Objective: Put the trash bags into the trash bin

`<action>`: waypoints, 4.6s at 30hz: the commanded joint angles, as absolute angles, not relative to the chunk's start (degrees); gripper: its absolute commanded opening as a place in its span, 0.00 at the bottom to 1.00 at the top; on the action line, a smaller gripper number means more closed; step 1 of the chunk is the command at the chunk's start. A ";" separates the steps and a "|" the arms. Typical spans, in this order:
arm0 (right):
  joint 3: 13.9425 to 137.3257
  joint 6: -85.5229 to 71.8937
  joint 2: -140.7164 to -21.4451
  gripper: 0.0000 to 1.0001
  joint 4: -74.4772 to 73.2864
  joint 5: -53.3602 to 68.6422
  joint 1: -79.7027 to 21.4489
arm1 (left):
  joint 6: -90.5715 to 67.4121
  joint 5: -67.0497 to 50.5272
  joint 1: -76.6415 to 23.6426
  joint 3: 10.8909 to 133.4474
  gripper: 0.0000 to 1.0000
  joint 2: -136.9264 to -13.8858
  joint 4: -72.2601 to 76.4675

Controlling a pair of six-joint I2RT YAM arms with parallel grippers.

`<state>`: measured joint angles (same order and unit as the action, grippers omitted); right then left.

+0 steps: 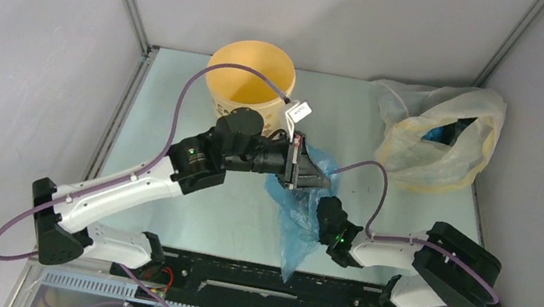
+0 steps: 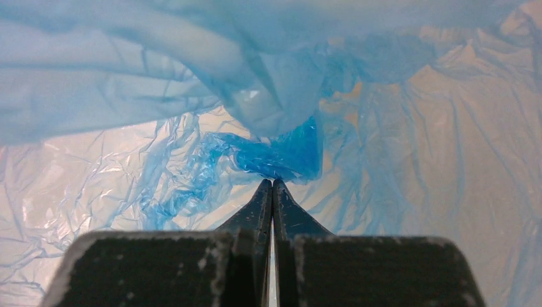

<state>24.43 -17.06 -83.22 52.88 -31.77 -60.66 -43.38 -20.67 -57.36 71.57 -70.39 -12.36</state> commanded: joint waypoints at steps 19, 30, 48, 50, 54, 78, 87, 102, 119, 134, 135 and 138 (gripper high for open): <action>25.65 -26.12 -95.11 0.00 56.34 -26.16 -61.61 | -48.98 -28.86 -56.32 91.09 0.00 -73.06 -5.30; 23.85 -19.67 -73.54 0.00 41.99 -30.40 -63.65 | -43.26 -27.42 -48.07 87.88 0.01 -66.68 -16.18; 71.94 -13.43 -81.41 0.00 4.56 -15.66 -53.25 | -33.89 -33.67 -31.66 121.97 0.03 -72.91 -31.72; 78.68 -12.65 -85.72 0.00 2.09 -14.52 -52.27 | -33.17 -33.81 -28.74 122.72 0.04 -73.25 -30.18; 92.20 -11.14 -94.72 0.00 -4.81 -12.25 -50.25 | -34.42 -36.23 -23.11 122.78 0.04 -74.64 -25.46; 135.29 -11.18 -128.52 0.00 -41.16 -3.90 -44.09 | -31.48 -35.21 -1.83 111.81 0.01 -87.19 -23.78; 137.82 -8.50 -127.93 0.00 -54.59 -3.15 -45.07 | -25.22 -25.91 -1.85 102.17 0.00 -88.13 -27.86; 136.85 -7.26 -122.92 0.00 -68.14 1.18 -46.48 | -23.94 -27.62 -4.65 93.19 0.00 -90.53 -26.40; 138.39 -6.10 -131.37 0.00 -62.93 4.63 -45.27 | -21.21 -22.63 -5.77 90.71 0.00 -100.36 -26.03; 113.45 -6.88 -113.02 0.00 -61.61 5.83 -46.01 | -20.97 -23.56 -14.32 85.30 0.00 -98.80 -25.89; 110.72 -7.24 -110.69 0.00 -60.78 5.76 -45.98 | -21.04 -23.25 -15.13 84.40 0.00 -97.59 -25.78; 101.49 -8.54 -103.07 0.00 -57.46 5.52 -46.42 | -21.41 -21.93 -17.76 80.99 0.00 -92.55 -25.02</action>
<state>109.58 -7.25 -115.07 -59.66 4.71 -45.54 -21.93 -24.29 -15.07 85.80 -97.62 -21.96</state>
